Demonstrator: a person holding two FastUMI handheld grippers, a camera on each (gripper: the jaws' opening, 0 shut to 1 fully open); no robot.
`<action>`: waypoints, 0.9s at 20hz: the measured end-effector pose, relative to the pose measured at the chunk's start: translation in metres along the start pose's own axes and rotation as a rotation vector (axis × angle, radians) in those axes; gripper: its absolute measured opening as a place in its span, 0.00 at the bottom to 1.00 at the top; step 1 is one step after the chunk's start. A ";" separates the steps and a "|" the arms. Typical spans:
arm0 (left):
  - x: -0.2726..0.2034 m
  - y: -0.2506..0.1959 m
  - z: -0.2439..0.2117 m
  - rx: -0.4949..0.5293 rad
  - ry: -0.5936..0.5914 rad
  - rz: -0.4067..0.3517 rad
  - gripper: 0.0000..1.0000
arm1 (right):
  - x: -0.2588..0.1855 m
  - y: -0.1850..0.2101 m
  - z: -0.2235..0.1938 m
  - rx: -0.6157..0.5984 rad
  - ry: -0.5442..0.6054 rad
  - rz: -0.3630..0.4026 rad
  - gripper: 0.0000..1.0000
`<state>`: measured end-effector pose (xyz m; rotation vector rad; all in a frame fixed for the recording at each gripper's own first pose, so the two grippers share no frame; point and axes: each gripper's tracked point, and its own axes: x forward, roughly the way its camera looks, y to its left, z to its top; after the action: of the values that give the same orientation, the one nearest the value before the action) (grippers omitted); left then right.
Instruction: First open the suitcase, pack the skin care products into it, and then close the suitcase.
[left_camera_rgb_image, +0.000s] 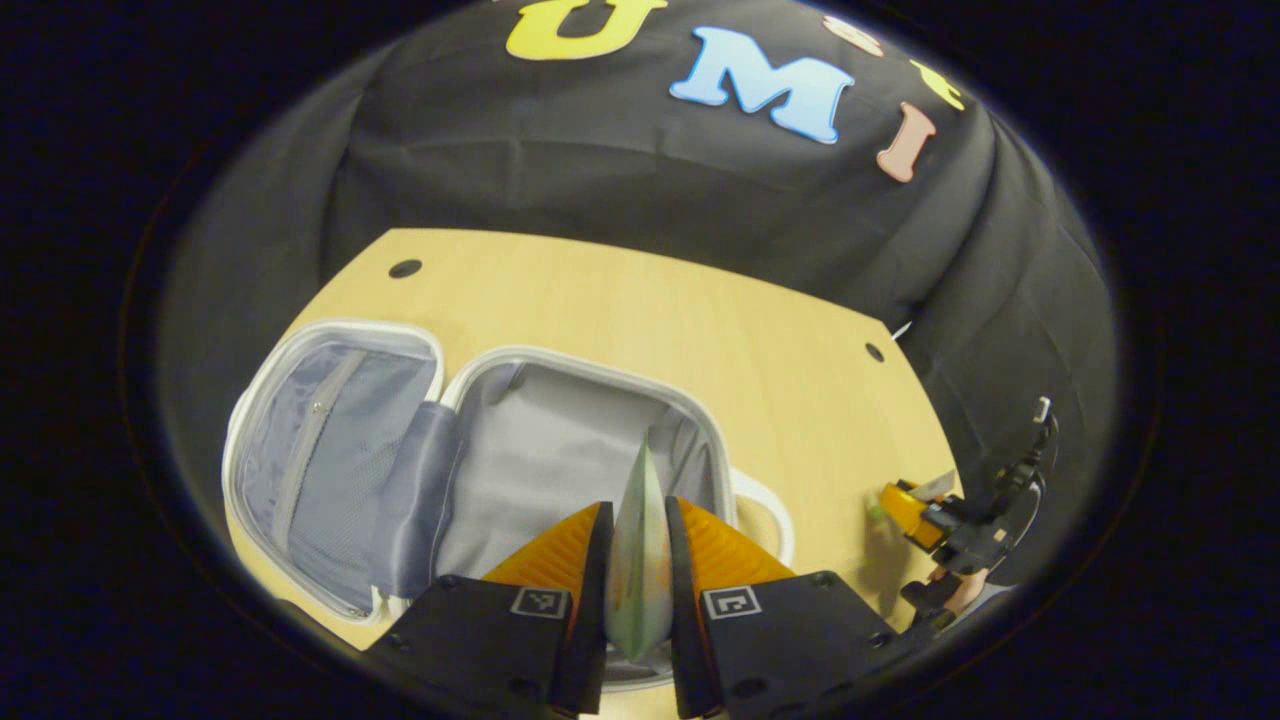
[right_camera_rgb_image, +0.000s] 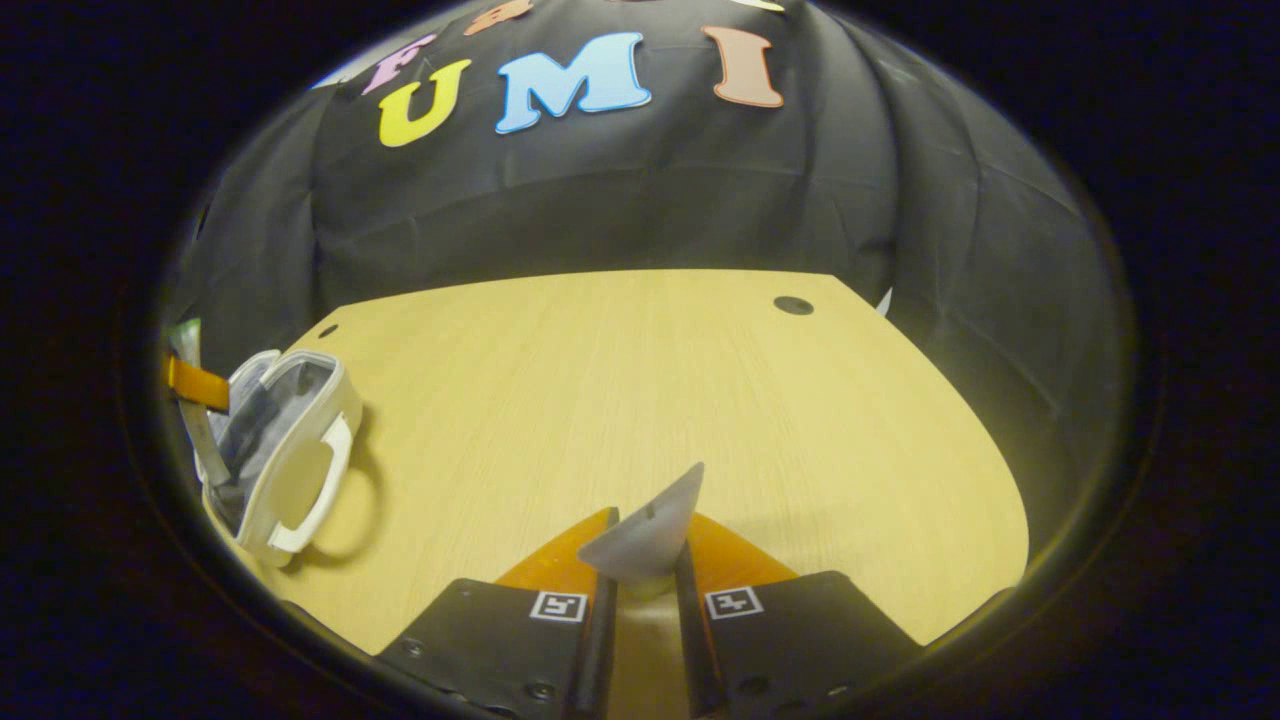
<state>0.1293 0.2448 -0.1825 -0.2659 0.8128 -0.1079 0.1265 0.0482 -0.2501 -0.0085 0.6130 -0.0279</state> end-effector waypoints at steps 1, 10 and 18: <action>0.009 0.012 -0.006 0.018 0.034 0.012 0.35 | -0.006 0.003 -0.003 0.021 0.013 -0.020 0.22; 0.052 0.056 -0.013 0.164 0.095 0.017 0.58 | -0.111 0.155 0.031 0.178 -0.045 0.113 0.15; -0.021 0.071 0.040 0.181 -0.219 -0.019 0.96 | -0.117 0.287 0.030 0.079 -0.001 0.283 0.15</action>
<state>0.1434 0.3248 -0.1608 -0.1116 0.5787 -0.1664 0.0551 0.3385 -0.1626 0.1547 0.6075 0.2219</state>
